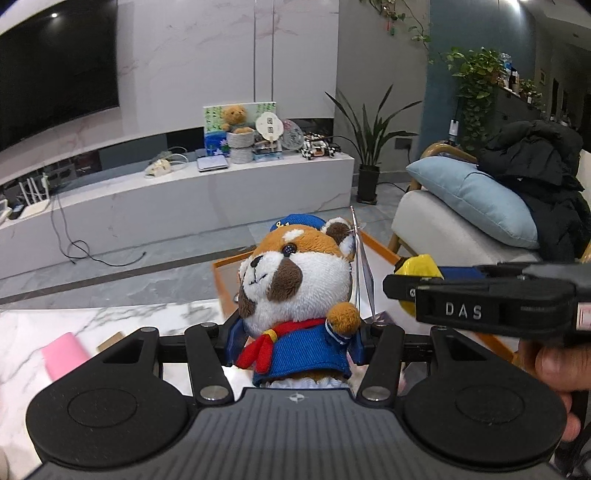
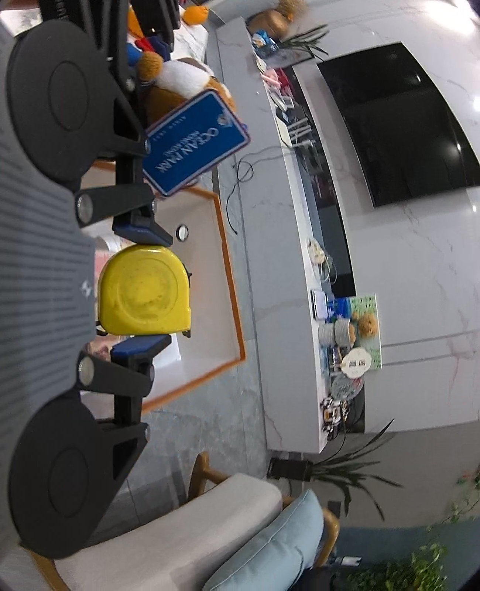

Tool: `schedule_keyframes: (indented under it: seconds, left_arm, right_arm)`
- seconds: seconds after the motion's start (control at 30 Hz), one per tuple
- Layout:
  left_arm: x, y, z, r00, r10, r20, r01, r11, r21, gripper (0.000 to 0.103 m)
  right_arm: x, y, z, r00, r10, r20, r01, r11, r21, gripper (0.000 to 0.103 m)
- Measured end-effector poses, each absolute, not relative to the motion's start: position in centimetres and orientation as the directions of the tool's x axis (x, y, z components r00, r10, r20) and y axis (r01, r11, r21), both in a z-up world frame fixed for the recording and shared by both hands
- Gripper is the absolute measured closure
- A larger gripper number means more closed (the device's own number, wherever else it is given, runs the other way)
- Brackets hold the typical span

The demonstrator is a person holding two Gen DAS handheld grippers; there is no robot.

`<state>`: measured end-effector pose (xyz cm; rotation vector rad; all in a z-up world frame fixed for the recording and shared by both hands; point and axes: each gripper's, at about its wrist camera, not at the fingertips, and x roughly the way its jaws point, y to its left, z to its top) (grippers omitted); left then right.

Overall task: Organize objects
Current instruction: 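Carry the panda plush and tape measure over the orange box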

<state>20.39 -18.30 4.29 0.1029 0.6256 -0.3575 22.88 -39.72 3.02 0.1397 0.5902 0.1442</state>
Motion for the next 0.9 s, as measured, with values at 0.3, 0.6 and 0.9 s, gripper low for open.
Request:
schedule_keyframes:
  seconds: [0.3, 0.6, 0.9]
  left_arm:
    - [24.2, -21.7, 2.3, 0.741, -0.228, -0.632, 0.378, 0.919, 0.111, 0.042]
    - [27.1, -23.0, -0.2, 0.698, -0.165, -0.697, 0.370, 0.916, 0.153, 0.042]
    - [28.6, -23.4, -1.3, 0.665, -0.125, -0.737, 0.391, 0.898, 0.201, 0.042]
  right_arm:
    - [25.7, -41.3, 2.2, 0.806, 0.155, -0.571, -0.030, 0.975, 0.222, 0.051]
    - [28.1, -41.0, -0.3, 0.759, 0.140, -0.635, -0.005, 0.978, 0.209, 0.051]
    - [30.4, -41.0, -1.9, 0.720, 0.155, -0.676, 0.011, 0.972, 0.234, 0.051]
